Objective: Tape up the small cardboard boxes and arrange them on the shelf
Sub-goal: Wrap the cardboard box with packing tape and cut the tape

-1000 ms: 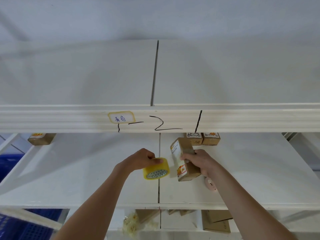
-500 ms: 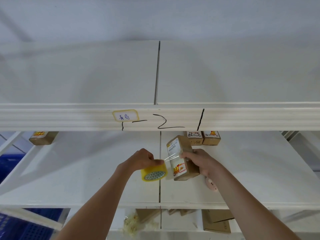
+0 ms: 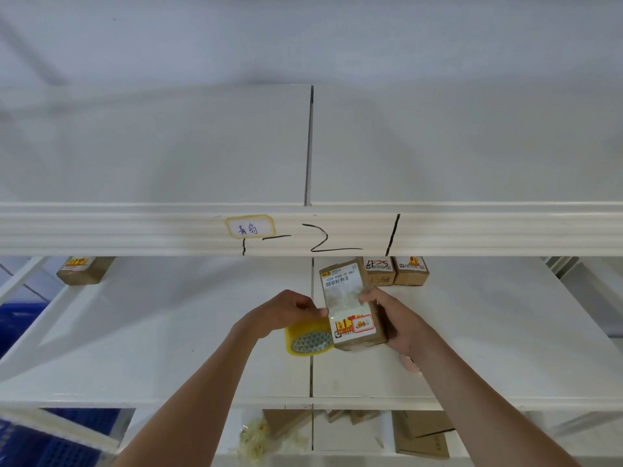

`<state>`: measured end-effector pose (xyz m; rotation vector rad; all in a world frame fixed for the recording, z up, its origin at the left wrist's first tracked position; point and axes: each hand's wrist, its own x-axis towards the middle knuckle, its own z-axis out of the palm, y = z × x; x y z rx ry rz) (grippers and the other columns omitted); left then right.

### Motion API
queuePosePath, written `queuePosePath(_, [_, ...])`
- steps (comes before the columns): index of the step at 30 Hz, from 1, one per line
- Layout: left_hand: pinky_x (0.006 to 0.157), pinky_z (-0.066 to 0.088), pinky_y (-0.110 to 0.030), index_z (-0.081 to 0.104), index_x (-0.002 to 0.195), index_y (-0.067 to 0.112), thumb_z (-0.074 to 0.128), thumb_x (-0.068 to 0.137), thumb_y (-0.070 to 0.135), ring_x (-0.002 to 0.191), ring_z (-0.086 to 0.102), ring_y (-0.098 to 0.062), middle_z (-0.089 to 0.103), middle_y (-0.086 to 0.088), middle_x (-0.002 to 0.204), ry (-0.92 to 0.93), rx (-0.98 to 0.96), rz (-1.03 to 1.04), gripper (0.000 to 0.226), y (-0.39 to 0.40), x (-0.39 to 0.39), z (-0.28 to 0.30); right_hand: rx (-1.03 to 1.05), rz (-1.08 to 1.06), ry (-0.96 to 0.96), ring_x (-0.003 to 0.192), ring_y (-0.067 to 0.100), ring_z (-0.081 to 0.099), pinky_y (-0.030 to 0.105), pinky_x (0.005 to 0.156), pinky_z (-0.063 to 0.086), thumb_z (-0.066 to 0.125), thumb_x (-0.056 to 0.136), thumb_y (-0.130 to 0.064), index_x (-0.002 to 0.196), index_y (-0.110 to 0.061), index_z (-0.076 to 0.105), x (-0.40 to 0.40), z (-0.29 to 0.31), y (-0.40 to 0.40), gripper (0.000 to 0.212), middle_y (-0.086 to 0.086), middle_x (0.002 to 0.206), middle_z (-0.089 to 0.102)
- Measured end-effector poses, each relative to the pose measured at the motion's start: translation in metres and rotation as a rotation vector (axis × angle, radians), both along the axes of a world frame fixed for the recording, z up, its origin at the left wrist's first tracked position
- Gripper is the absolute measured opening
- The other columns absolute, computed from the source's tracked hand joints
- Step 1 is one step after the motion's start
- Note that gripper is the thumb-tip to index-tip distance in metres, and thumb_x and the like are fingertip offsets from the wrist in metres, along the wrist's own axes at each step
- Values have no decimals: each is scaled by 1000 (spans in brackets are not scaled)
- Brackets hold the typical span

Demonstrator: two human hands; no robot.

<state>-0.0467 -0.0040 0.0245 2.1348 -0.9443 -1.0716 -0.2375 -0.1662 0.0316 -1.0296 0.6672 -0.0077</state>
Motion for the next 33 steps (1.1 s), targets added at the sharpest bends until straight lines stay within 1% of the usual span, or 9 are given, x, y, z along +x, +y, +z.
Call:
queuePosePath(4, [72,51,-22,74,88,22,74,83,57,87,69,-13,71,7,90,13,-31,-6,35,4,0,-3,-33,6,9,111,36,70,49,87,59,74,81,-29,128,-13,65,1,-4,1,50,17,122,72])
queuePosePath(8, [76,55,-27,74,90,18,75,81,60,87,69,-16,72,4,91,-37,-18,16,43,5,1,-7,-72,-22,8,107,35,72,45,83,60,87,72,-27,122,-9,70,-1,-7,-1,57,17,118,73])
queuePosePath(11, [82,57,-33,72,88,18,75,81,59,89,70,-18,71,2,92,-58,-21,39,43,3,1,-8,-84,-97,18,106,36,72,48,93,58,79,85,-19,132,-6,59,1,-10,0,53,17,115,74])
queuePosePath(15, [80,57,-32,69,84,20,73,83,58,87,69,-17,71,2,92,-131,26,27,38,-2,-3,-10,-216,-80,134,96,25,76,39,80,60,70,95,-26,132,-13,58,8,-2,10,41,8,106,78])
queuePosePath(19, [68,52,-25,67,80,21,70,86,57,79,68,-15,69,2,86,-201,48,27,36,-9,-8,-12,-643,145,339,109,17,66,32,87,57,86,69,-57,130,-20,54,17,1,24,79,-1,120,66])
queuePosePath(22, [63,49,-24,66,78,21,63,90,59,75,66,-14,67,3,82,-225,56,13,40,-13,-13,-7,-801,61,409,115,23,59,30,76,57,94,56,-52,137,-21,38,24,-5,31,104,4,128,50])
queuePosePath(26, [74,53,-28,73,101,15,61,93,57,88,68,-16,70,-1,97,-194,76,-66,45,-12,-10,0,-812,-11,417,109,23,61,34,78,62,94,54,-51,130,-23,40,25,-15,29,97,4,124,54])
queuePosePath(29, [69,50,-20,71,105,21,70,89,50,87,67,-10,69,8,95,-172,98,-124,33,-7,-6,0,-837,25,434,110,22,61,41,87,61,91,50,-59,128,-23,43,24,-16,27,98,1,119,58])
queuePosePath(33, [67,49,-20,74,107,19,71,88,51,84,66,-11,69,6,92,-219,124,-136,38,-6,-6,-4,-819,62,469,110,23,61,41,86,60,88,46,-63,127,-24,42,21,-16,29,101,2,120,57])
